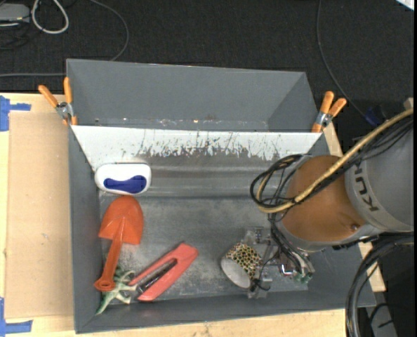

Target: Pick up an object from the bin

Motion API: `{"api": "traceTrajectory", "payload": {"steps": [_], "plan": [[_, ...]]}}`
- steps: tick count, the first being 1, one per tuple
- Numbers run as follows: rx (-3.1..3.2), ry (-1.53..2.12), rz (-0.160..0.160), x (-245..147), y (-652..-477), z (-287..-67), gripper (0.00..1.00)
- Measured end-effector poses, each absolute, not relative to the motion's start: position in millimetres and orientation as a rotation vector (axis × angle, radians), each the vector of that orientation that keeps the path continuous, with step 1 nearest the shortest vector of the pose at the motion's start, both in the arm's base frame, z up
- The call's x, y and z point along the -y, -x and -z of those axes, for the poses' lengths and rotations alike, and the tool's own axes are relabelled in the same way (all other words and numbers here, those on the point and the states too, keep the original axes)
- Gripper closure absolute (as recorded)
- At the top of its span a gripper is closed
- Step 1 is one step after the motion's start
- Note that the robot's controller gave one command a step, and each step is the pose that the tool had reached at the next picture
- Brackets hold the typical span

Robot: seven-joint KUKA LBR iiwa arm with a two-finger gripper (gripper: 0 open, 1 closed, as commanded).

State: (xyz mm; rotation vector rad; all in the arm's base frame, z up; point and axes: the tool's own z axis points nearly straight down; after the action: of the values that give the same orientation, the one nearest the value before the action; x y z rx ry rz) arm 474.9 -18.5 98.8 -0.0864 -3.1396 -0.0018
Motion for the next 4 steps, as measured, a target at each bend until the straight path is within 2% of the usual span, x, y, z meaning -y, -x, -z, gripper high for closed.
{"api": "traceTrajectory", "payload": {"steps": [1, 2, 3, 4], "plan": [[3.163, -0.072, -0.005, 14.1, -479.4, -71.7, 0.00], [3.137, 0.234, 0.004, 21.3, -475.9, -72.2, 1.00], [3.137, 0.233, 0.003, 21.3, -475.8, -72.3, 1.00], [3.131, 0.230, 0.004, 21.3, -473.7, -99.4, 1.00]]}}
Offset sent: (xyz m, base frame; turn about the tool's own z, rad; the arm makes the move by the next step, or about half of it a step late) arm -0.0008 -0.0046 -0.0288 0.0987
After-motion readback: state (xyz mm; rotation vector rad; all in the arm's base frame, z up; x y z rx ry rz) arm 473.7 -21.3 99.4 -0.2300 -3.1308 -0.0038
